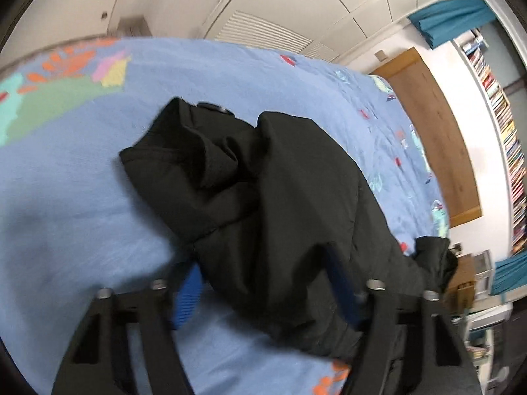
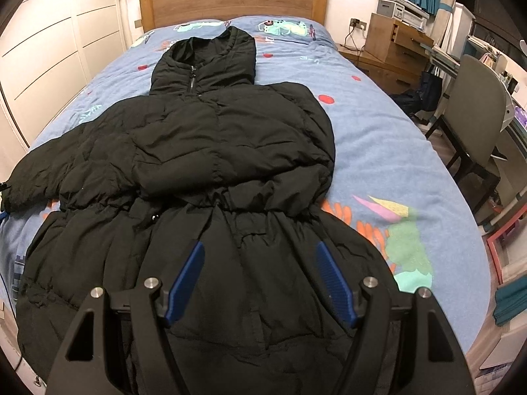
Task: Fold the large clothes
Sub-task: 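Carry the gripped sleeve across the jacket body and open the left tool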
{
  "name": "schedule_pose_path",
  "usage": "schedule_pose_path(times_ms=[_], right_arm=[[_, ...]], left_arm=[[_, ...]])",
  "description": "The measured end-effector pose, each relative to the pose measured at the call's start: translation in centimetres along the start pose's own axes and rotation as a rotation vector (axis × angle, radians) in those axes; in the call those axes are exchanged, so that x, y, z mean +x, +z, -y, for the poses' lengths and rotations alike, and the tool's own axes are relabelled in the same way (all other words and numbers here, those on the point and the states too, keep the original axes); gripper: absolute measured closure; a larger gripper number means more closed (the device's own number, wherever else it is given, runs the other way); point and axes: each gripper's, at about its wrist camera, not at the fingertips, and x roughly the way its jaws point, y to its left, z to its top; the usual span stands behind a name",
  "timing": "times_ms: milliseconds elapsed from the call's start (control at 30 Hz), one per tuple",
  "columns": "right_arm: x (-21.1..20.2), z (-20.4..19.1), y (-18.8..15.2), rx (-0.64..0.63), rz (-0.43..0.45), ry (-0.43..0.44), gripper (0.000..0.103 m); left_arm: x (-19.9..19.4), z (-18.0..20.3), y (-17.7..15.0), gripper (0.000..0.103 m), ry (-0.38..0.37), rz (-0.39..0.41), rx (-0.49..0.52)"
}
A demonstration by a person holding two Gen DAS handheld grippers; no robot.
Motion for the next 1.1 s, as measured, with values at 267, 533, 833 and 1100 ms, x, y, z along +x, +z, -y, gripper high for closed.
schedule_pose_path(times_ms=[267,533,833,1100], right_arm=[[-0.6,1.1,-0.3,0.013,0.01,-0.005,0.034],[-1.6,2.1,-0.7,0.033,0.035,0.025,0.034],[-3.0,4.1,-1.6,0.047,0.08,0.035,0.034],[-4.1,8.0,-2.4,0.08,0.126,0.012,0.034]], left_arm=[[-0.6,0.2,-0.3,0.088,-0.08,-0.01,-0.02],[-3.1,6.3,-0.7,0.093,-0.116,0.035,0.159],[-5.9,15.5,-6.0,0.095,-0.233,0.024,0.339],[-5.7,24.4,-13.1,0.095,-0.307,-0.035,0.491]])
